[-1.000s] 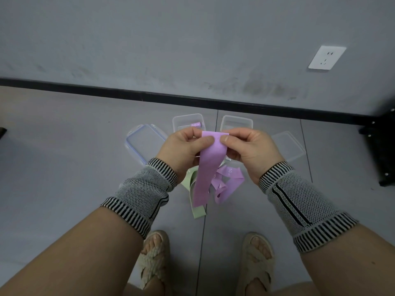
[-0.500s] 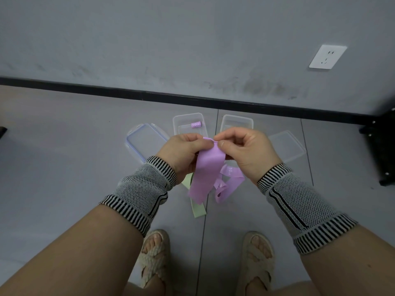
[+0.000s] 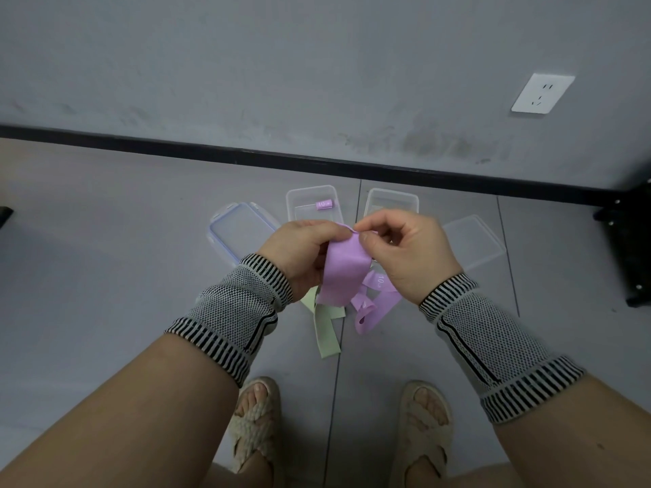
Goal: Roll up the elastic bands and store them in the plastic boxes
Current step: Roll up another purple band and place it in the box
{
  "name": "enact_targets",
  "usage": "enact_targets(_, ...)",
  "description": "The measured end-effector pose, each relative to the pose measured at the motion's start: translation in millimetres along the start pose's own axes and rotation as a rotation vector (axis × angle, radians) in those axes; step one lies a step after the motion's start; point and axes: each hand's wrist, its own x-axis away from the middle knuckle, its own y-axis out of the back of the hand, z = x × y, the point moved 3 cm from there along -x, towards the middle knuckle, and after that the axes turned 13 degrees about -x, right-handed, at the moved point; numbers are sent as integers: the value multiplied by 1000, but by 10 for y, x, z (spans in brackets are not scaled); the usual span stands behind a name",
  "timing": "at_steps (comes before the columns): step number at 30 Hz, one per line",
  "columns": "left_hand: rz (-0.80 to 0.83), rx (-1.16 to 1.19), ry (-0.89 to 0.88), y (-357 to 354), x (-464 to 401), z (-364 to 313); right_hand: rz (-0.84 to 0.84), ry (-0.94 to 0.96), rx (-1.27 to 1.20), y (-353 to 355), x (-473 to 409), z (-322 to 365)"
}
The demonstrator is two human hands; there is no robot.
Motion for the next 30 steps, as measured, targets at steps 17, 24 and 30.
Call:
enact_targets(17, -56, -86, -133, 43, -22, 0, -54, -122, -136, 34, -40, -46)
enact_targets(24, -111, -141, -224, 15, -18, -22, -20, -185, -183, 41, -74, -46)
enact_targets(30, -104, -149, -219, -7, -13, -21, -14, -156, -103, 67, -87, -32)
